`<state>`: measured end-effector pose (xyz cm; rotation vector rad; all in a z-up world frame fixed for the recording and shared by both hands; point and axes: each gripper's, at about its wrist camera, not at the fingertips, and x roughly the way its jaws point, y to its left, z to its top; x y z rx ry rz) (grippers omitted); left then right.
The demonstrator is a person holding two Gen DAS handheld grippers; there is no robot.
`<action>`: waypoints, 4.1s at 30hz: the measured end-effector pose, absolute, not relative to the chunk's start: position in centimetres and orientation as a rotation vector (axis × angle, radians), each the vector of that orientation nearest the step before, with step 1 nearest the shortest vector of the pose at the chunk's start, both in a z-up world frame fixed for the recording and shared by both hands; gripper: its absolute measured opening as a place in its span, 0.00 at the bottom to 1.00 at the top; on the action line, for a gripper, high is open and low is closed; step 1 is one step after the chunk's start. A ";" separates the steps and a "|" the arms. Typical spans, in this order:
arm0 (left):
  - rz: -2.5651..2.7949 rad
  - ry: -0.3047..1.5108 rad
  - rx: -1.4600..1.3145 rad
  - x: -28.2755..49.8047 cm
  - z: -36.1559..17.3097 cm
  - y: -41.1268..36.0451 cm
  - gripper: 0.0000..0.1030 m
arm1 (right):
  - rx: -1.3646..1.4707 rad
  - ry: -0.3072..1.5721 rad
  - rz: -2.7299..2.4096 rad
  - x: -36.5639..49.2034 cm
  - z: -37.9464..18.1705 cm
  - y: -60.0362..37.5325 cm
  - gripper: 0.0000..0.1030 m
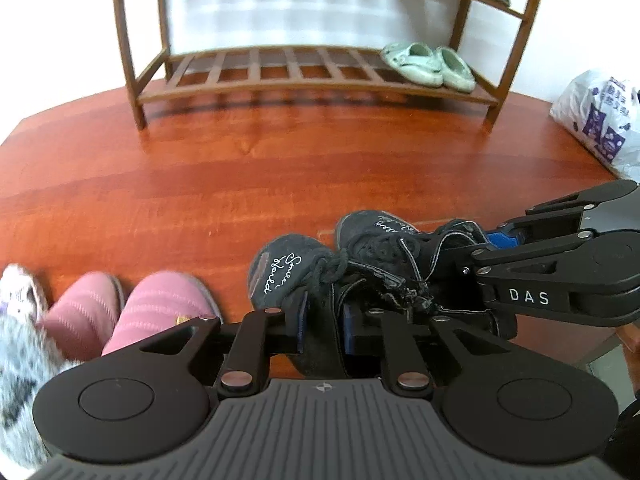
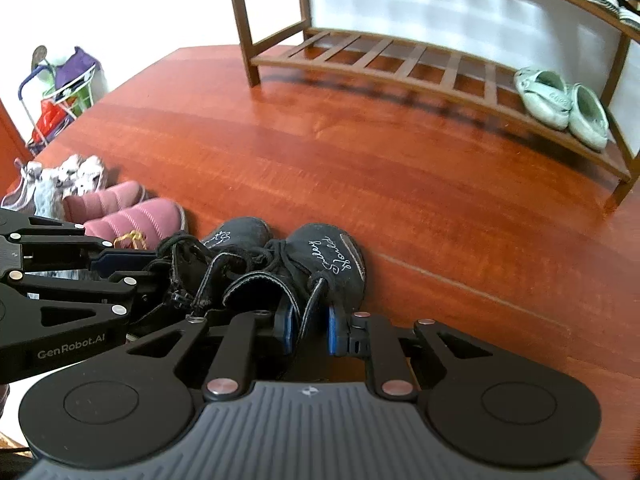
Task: Organize scattered shoes
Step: 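Lift both black sneakers with both tools and carry them to the rack, then lower both black sneakers onto the bottom shelf beside the mint clogs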
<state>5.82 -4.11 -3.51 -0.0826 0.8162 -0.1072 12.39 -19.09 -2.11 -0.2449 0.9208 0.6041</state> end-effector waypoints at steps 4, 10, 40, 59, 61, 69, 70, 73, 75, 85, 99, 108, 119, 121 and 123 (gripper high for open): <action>-0.134 0.803 -0.074 7.0 -2.7 -4.4 0.18 | -0.237 0.900 0.579 13.0 -1.3 -19.7 0.17; -0.169 0.777 -0.047 9.4 -1.6 -5.4 0.18 | -0.223 0.879 0.544 14.5 -0.2 -20.9 0.17; -0.156 0.668 0.012 27.5 4.3 -9.8 0.18 | -0.172 0.733 0.547 32.8 5.3 -25.5 0.17; -0.191 0.712 0.038 37.8 1.5 -6.8 0.18 | -0.130 0.755 0.474 41.9 1.6 -22.6 0.17; -0.192 0.719 0.045 38.9 1.1 -6.7 0.18 | -0.130 0.755 0.466 42.7 1.0 -22.2 0.17; -0.188 0.716 0.031 42.0 0.1 -6.2 0.19 | -0.115 0.742 0.438 45.6 -0.4 -21.8 0.17; -0.189 0.719 0.025 42.3 -0.1 -6.1 0.19 | -0.112 0.744 0.435 45.9 -0.5 -21.8 0.18; -0.191 0.717 0.018 42.6 -0.5 -6.0 0.19 | -0.104 0.752 0.426 46.7 -1.1 -22.0 0.18; -0.196 0.711 0.027 42.6 -0.7 -6.1 0.20 | -0.103 0.751 0.419 46.9 -1.3 -22.1 0.18; -0.181 0.726 -0.031 42.3 -0.5 -5.4 0.37 | -0.096 0.747 0.413 46.3 -1.1 -22.5 0.33; -0.171 0.682 -0.070 37.7 2.1 -5.4 0.43 | -0.095 0.699 0.413 42.0 2.4 -23.6 0.38; -0.173 0.687 -0.085 35.9 2.0 -5.8 0.43 | -0.098 0.716 0.408 39.7 2.6 -24.2 0.38; -0.201 0.752 -0.063 35.9 -0.6 -7.0 0.26 | -0.125 0.797 0.416 39.6 -0.3 -23.3 0.38; -0.202 0.762 -0.063 36.1 -1.1 -7.1 0.24 | -0.128 0.808 0.419 39.7 -0.8 -23.1 0.38; -0.192 0.777 -0.078 36.6 -1.6 -7.1 0.23 | -0.131 0.820 0.422 39.9 -1.3 -22.8 0.38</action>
